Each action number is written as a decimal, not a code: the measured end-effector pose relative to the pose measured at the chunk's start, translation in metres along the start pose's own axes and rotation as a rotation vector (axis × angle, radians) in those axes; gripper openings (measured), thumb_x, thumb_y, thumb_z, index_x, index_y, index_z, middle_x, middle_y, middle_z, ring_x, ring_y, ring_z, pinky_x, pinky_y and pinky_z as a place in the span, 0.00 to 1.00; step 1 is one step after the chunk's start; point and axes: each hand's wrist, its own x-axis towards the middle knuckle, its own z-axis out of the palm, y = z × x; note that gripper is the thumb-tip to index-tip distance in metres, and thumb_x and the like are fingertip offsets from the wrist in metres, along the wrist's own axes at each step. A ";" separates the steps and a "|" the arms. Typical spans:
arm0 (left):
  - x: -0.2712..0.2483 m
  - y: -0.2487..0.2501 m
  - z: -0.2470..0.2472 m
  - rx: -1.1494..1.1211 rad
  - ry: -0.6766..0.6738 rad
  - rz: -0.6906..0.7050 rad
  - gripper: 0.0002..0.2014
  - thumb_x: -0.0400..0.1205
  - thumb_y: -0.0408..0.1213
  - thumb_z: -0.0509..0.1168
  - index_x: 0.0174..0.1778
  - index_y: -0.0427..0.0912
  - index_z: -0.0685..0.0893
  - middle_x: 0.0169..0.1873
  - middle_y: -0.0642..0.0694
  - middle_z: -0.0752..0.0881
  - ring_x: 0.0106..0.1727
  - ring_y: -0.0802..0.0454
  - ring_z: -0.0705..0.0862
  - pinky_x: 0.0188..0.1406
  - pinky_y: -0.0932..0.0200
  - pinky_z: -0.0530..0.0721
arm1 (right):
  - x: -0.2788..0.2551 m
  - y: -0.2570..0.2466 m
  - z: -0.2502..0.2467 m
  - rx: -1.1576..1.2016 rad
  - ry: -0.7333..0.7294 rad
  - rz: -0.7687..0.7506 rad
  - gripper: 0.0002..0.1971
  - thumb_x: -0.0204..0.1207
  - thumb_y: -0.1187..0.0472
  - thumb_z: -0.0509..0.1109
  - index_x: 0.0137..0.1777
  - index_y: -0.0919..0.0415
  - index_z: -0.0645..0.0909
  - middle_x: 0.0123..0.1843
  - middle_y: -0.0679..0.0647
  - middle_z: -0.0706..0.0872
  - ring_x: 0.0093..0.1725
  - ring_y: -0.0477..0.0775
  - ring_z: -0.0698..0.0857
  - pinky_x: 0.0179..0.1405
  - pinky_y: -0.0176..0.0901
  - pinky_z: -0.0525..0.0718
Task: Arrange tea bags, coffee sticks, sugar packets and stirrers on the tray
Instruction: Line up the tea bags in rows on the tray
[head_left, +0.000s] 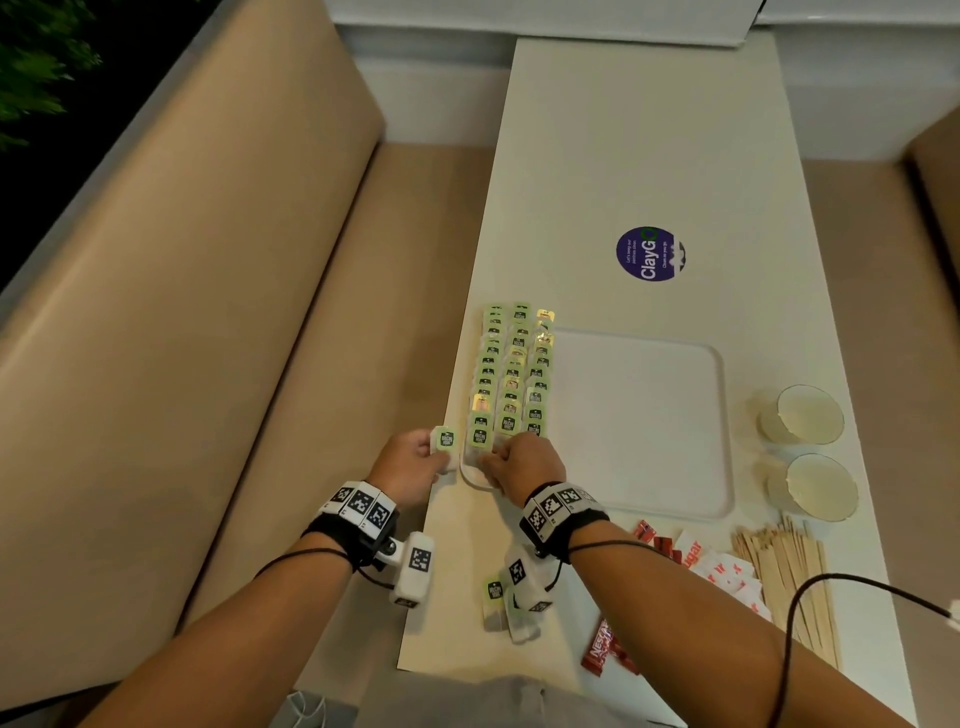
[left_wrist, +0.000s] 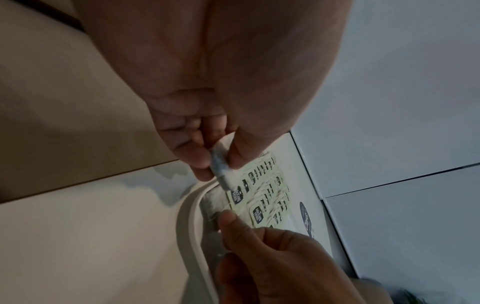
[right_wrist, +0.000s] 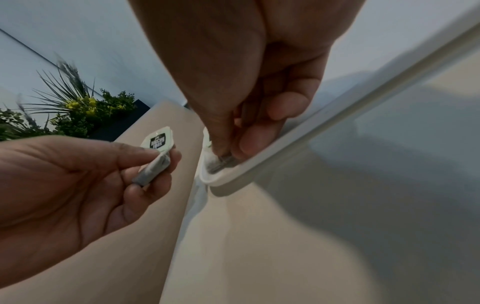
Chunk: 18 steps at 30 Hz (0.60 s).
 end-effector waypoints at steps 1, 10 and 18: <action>0.000 0.000 0.001 0.006 -0.010 0.011 0.11 0.82 0.24 0.67 0.47 0.46 0.88 0.38 0.46 0.92 0.34 0.54 0.85 0.37 0.60 0.84 | -0.002 0.001 -0.002 0.014 0.002 -0.005 0.25 0.77 0.41 0.73 0.23 0.49 0.72 0.26 0.46 0.80 0.33 0.54 0.83 0.33 0.41 0.77; 0.002 0.006 0.021 0.016 -0.121 0.059 0.10 0.81 0.32 0.74 0.58 0.43 0.86 0.47 0.40 0.93 0.43 0.51 0.88 0.39 0.59 0.86 | -0.014 0.021 -0.010 0.136 -0.077 -0.190 0.21 0.85 0.42 0.67 0.40 0.57 0.90 0.33 0.48 0.89 0.28 0.43 0.82 0.38 0.40 0.82; 0.001 0.015 0.031 0.044 -0.207 0.108 0.07 0.80 0.25 0.73 0.48 0.40 0.85 0.36 0.42 0.88 0.37 0.51 0.82 0.37 0.60 0.80 | -0.013 0.038 -0.005 0.147 -0.074 -0.162 0.18 0.81 0.51 0.72 0.37 0.65 0.84 0.30 0.53 0.81 0.30 0.49 0.76 0.36 0.44 0.78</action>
